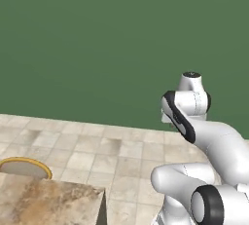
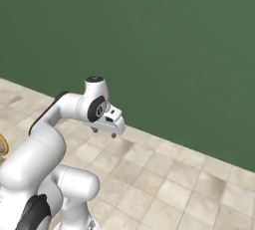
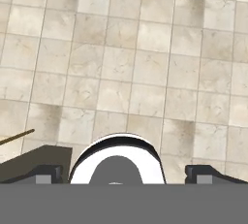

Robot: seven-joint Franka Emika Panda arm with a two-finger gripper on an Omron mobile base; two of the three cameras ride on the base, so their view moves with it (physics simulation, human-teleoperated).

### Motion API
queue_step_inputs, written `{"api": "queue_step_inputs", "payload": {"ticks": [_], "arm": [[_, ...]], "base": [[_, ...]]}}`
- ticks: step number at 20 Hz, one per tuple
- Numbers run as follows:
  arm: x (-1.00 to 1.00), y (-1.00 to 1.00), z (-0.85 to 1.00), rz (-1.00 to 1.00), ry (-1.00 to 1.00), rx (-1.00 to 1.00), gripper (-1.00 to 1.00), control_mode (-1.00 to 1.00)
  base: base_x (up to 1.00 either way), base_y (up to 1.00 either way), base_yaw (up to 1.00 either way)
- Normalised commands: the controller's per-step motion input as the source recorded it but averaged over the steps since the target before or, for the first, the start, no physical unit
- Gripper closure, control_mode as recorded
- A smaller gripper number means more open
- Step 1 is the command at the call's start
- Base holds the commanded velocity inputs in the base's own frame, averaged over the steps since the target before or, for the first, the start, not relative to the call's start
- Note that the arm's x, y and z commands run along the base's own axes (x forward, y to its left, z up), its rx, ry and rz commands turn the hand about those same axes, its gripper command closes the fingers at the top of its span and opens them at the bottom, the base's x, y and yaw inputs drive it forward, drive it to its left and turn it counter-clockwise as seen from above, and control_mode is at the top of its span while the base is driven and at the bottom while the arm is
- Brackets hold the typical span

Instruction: Four empty soda cans are scattered around the kitchen. Gather all the cans and cluster them next to the stove for recycling.

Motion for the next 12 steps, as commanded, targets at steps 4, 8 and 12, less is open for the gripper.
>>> {"api": "queue_step_inputs", "payload": {"ticks": [4, 8, 12], "arm": [[0.0, 0.0, 0.0, 0.0, 0.0, 0.0, -1.0, 1.0], [0.0, 0.0, 0.0, 0.0, 0.0, 0.0, -1.0, 1.0], [0.0, 0.0, 0.0, 0.0, 0.0, 0.0, -1.0, 1.0]], "base": [[0.61, -0.09, 0.4], [0.59, -0.04, 0.47], [0.57, -0.02, 0.51]]}}
